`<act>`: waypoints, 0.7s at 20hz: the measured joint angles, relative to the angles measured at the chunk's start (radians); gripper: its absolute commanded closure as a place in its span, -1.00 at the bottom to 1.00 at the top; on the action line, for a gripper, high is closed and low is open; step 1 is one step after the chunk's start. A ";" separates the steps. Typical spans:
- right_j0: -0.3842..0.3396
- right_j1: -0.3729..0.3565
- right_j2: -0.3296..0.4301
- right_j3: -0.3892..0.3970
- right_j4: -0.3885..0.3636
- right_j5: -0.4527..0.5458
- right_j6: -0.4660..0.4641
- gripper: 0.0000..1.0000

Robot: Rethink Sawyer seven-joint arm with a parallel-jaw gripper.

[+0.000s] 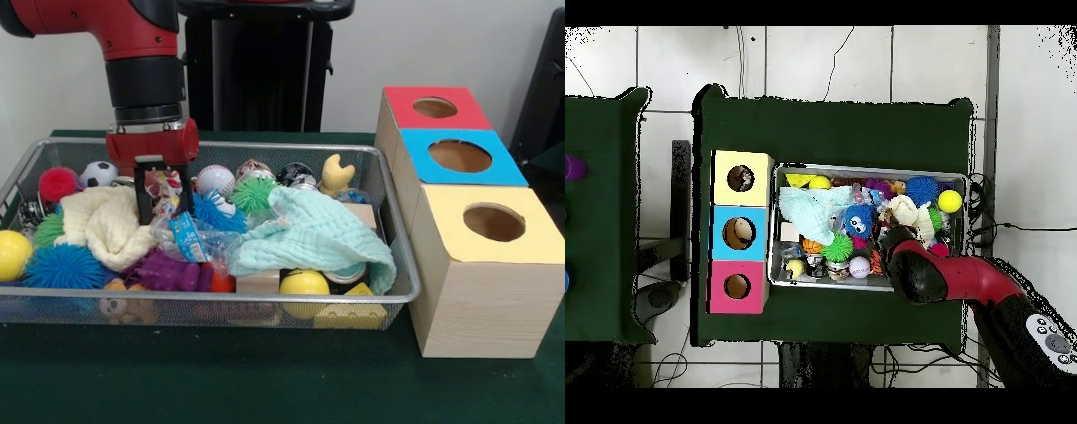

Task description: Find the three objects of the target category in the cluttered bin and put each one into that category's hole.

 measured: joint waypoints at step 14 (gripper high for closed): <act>-0.018 -0.014 0.013 0.043 0.000 0.000 0.000 -1.00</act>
